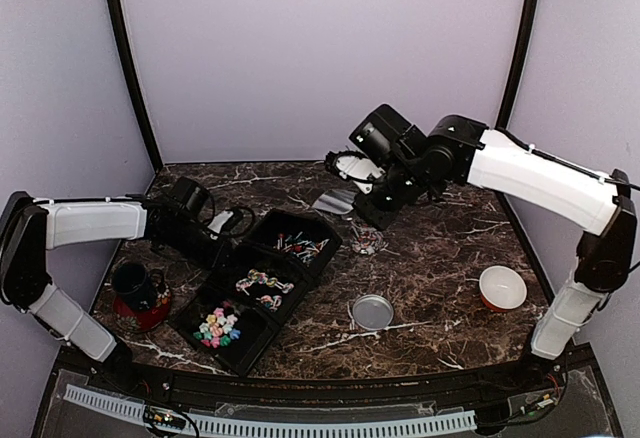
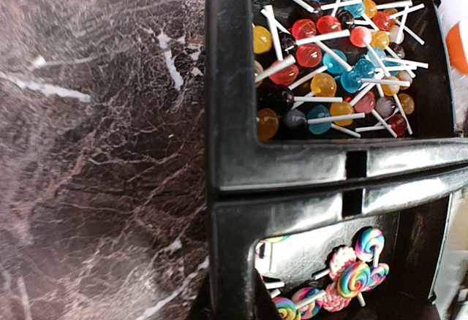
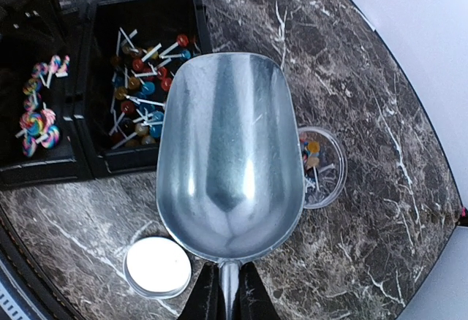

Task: Pack the candies
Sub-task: Place the fake candies in the packing box, then scoop the fake candies from the plate.

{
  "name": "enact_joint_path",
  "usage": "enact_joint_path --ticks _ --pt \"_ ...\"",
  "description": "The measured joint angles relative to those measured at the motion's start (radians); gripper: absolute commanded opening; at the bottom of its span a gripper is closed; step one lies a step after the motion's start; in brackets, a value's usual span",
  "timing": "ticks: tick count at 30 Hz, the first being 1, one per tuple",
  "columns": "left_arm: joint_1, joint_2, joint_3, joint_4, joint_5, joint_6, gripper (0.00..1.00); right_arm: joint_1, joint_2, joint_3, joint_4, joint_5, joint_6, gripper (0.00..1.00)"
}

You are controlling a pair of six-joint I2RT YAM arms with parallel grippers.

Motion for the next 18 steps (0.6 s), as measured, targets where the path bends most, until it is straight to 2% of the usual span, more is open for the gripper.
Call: enact_joint_path --ticks 10,18 --pt "0.047 0.100 -0.040 0.092 0.207 -0.106 0.00 0.000 -0.132 -0.021 0.110 -0.089 0.026 0.00" --pt "0.043 0.093 -0.032 0.076 0.134 -0.071 0.00 0.012 -0.025 -0.018 0.041 -0.100 0.018 0.00"
